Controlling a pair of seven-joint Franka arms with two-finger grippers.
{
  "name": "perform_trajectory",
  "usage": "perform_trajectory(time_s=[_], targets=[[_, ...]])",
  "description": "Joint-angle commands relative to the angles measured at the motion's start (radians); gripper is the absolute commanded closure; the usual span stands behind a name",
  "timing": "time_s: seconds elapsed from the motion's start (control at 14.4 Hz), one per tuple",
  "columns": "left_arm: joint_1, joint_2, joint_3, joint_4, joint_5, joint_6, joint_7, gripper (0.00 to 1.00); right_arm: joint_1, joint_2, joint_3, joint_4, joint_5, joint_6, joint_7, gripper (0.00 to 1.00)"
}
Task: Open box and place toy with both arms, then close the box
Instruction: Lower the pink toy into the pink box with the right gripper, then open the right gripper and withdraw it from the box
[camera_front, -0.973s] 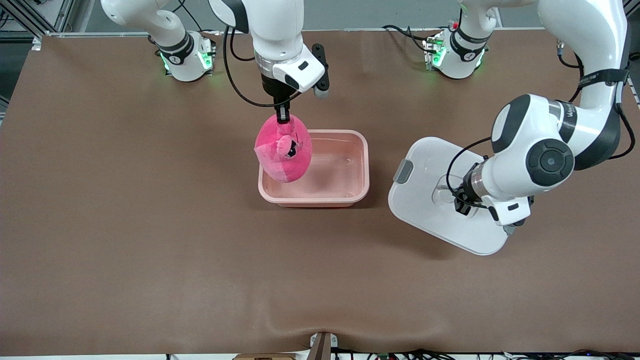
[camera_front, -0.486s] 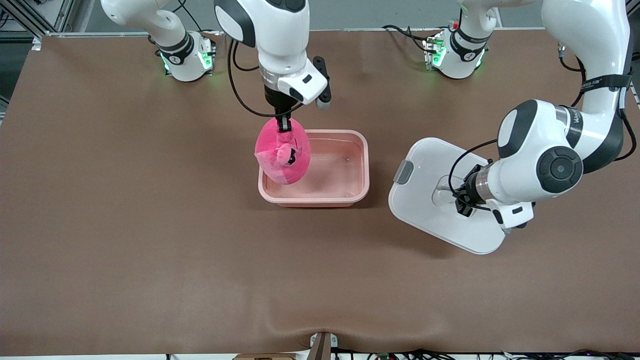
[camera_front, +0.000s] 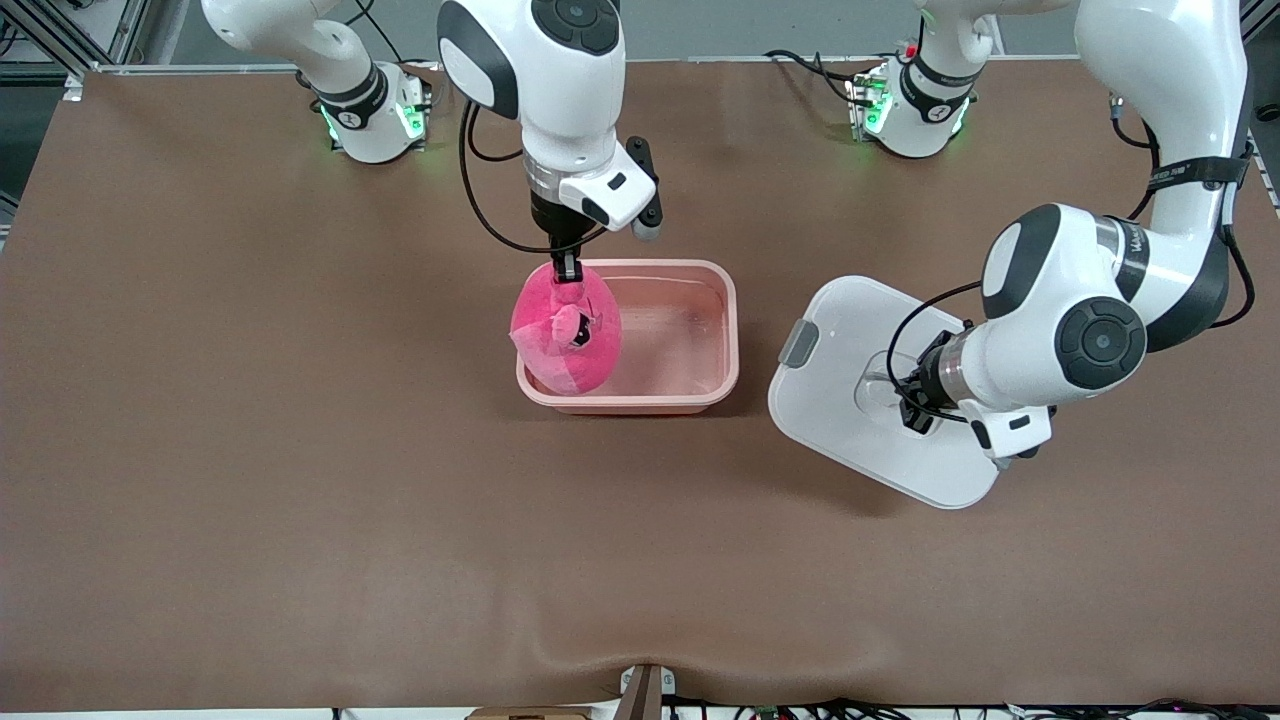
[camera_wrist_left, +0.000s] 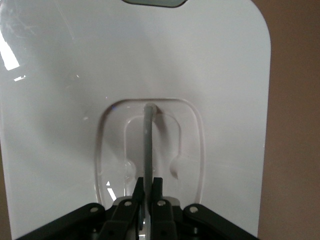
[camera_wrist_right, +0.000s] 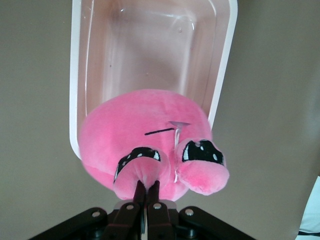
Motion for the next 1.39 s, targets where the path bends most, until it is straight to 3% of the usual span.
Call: perform_trajectory(time_s=[0.0, 0.28, 0.35, 0.49, 0.56, 0.97, 1.32], targets=[[-0.003, 0.005, -0.005, 0.013, -0.018, -0.002, 0.014, 1.0, -0.004, -0.002, 0.005, 0.001, -0.03, 0.017, -0.013, 1.0], [-0.014, 0.003, -0.006, 0.009, -0.019, -0.003, 0.008, 1.0, -0.004, -0.002, 0.005, 0.001, -0.045, 0.017, -0.013, 0.98], [-0.016, 0.003, -0.008, 0.009, -0.018, -0.003, 0.005, 1.0, -0.004, -0.002, 0.005, 0.003, -0.045, 0.017, -0.013, 0.87], [-0.031, 0.005, -0.008, 0.009, -0.021, -0.003, 0.003, 1.0, -0.006, -0.002, 0.005, 0.003, -0.048, 0.02, -0.013, 0.22], [-0.033, 0.005, -0.008, 0.008, -0.019, -0.003, -0.002, 1.0, -0.007, -0.002, 0.005, 0.003, -0.05, 0.029, -0.015, 0.0], [-0.045, -0.001, -0.009, 0.009, -0.022, -0.008, -0.006, 1.0, -0.05, -0.008, 0.004, 0.001, -0.05, 0.032, -0.037, 0.0], [-0.103, -0.004, -0.008, 0.017, -0.036, -0.007, -0.129, 1.0, -0.216, -0.074, 0.004, -0.017, -0.034, -0.019, -0.021, 0.0]])
